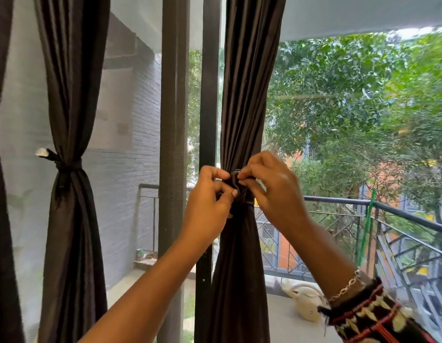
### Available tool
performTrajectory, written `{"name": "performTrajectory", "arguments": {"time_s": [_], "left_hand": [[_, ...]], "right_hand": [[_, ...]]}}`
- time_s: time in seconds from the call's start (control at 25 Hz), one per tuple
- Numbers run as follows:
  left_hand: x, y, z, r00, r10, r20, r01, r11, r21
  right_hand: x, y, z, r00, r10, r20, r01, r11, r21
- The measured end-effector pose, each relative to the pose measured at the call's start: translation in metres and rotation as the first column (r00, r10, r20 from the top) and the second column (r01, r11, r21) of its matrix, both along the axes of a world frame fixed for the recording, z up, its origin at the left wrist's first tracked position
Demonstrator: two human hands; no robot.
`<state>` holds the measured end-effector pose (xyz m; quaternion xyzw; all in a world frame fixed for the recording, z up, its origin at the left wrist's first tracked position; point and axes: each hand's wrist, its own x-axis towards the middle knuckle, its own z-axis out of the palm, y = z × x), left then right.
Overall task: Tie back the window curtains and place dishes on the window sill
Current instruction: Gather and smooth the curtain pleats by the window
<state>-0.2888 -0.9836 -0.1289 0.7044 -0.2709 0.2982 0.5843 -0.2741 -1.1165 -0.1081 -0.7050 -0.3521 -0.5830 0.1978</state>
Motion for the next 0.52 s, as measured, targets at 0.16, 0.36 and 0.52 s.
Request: {"name": "performTrajectory", "arguments": {"time_s": [0.16, 0.36, 0.52], "left_hand": [[0.002, 0.005, 0.003, 1.000, -0.025, 0.002, 0.025, 0.999, -0.020], [0.005, 0.008, 0.007, 1.000, -0.010, 0.000, 0.010, 0.998, 0.068], [-0.001, 0.006, 0.007, 0.972, 0.160, 0.169, -0.213, 0.906, 0.367]], "right_hand": [[-0.002, -0.003, -0.018, 0.992, -0.108, 0.062, 0.115, 0.986, -0.122], [-0.005, 0.003, -0.026, 0.952, -0.298, 0.066, 0.304, 0.943, -0.131], [-0.004, 0.007, -0.021, 0.970, -0.242, -0.011, 0.239, 0.966, -0.100]]}}
